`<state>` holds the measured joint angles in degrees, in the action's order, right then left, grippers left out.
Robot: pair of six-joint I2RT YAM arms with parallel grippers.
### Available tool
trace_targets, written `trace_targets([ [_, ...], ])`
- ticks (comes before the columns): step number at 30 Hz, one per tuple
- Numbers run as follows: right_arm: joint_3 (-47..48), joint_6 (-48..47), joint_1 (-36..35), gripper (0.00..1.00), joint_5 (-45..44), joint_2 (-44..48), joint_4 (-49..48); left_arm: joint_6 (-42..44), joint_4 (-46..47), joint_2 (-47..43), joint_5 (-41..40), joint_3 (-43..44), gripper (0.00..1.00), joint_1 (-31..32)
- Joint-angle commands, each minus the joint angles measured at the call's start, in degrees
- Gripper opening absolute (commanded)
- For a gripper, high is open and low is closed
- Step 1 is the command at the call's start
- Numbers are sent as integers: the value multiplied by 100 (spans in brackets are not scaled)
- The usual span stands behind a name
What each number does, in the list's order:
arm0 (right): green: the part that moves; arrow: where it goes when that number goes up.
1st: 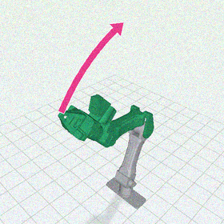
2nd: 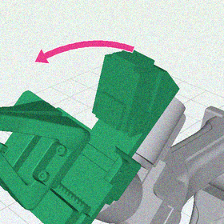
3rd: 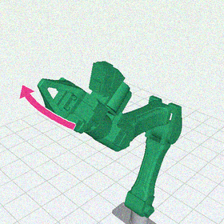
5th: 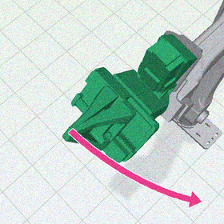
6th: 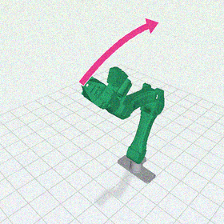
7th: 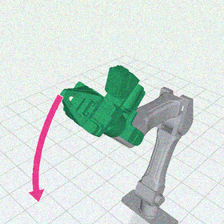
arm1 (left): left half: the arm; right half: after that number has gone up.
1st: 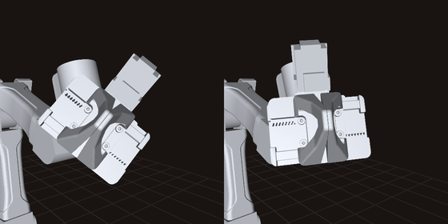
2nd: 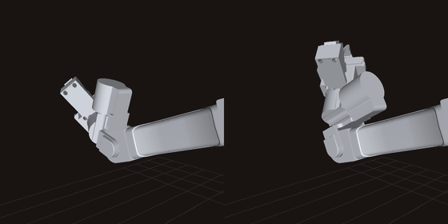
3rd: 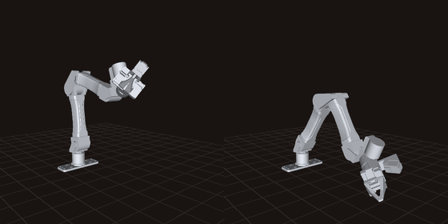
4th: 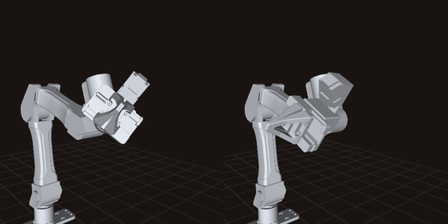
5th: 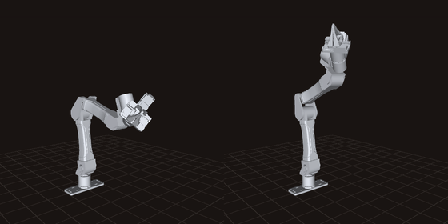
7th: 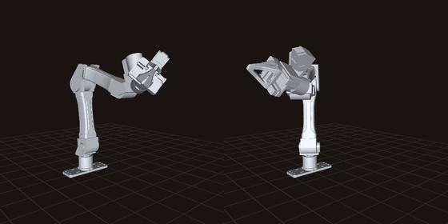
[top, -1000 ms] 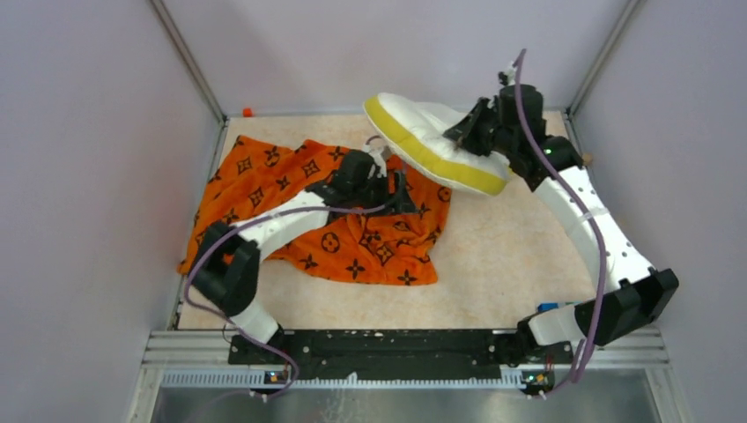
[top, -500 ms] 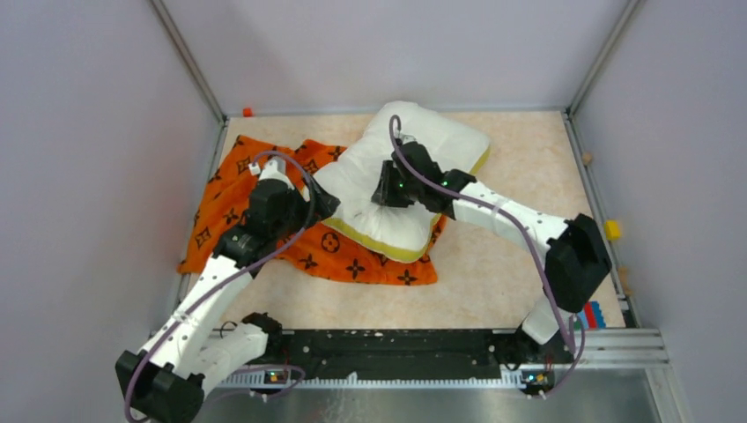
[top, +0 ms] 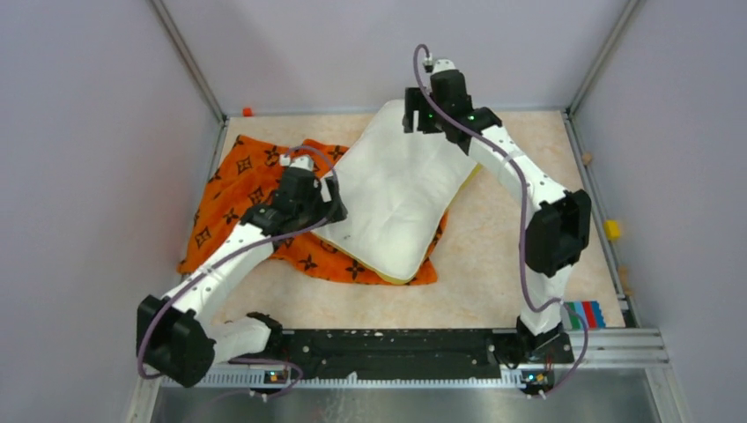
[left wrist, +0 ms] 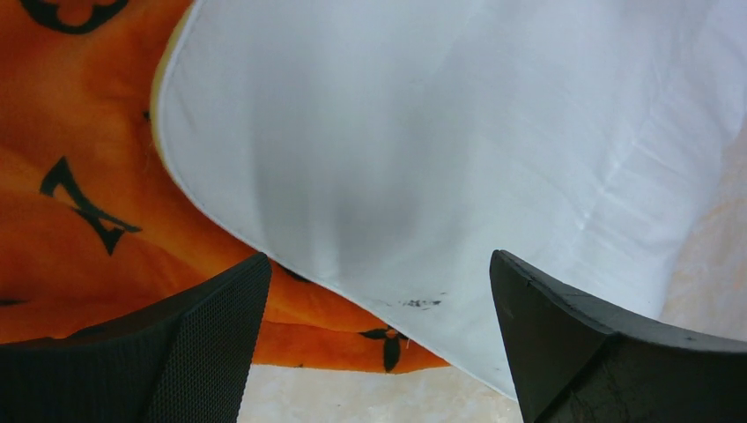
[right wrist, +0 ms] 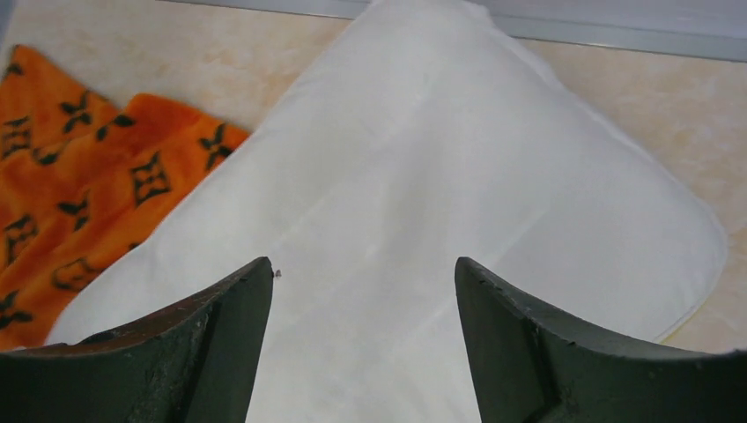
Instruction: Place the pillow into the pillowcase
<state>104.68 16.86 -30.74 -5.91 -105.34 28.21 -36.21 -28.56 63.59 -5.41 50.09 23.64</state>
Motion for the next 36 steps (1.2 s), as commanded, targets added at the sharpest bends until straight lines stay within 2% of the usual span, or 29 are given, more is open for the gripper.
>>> trace_targets([
  [1,554,-683,424,75,-279,-1149,58,748,32,808,-191,1016,99,553],
  [6,1832,-281,725,75,-396,-2675,560,1091,56,2033,-513,1885,99,945],
  [9,2436,-12,734,72,-656,-3367,1182,1167,156,2848,-361,2090,99,986],
  [11,2223,168,740,65,-694,-3460,1188,1163,222,3275,-250,2148,94,989],
  [12,2032,257,742,55,-677,-3431,1122,1145,220,3474,-263,2201,90,985],
  [13,1856,350,748,44,-652,-3380,1051,1130,208,3638,-303,2246,82,988],
  [14,1701,417,754,27,-611,-3313,979,1125,214,3771,-336,2298,73,985],
  [15,1612,469,758,3,-618,-3250,957,1136,225,3873,-338,2343,61,985],
  [16,1580,528,762,0,-644,-3183,986,1148,216,3947,-338,2404,45,994],
  [18,1554,604,760,0,-707,-2992,1048,1179,173,3969,-373,2526,14,990],
  [19,1552,629,758,0,-754,-2858,1082,1204,156,3919,-408,2599,3,991],
  [21,1559,681,761,0,-857,-2529,1151,1315,117,3743,-530,2740,0,995],
  [28,1524,795,762,0,-1208,-993,1702,1773,-88,3095,-735,3574,0,1005],
  [36,-672,943,766,0,-1479,1326,1574,1870,301,2991,-222,4001,0,1138],
])
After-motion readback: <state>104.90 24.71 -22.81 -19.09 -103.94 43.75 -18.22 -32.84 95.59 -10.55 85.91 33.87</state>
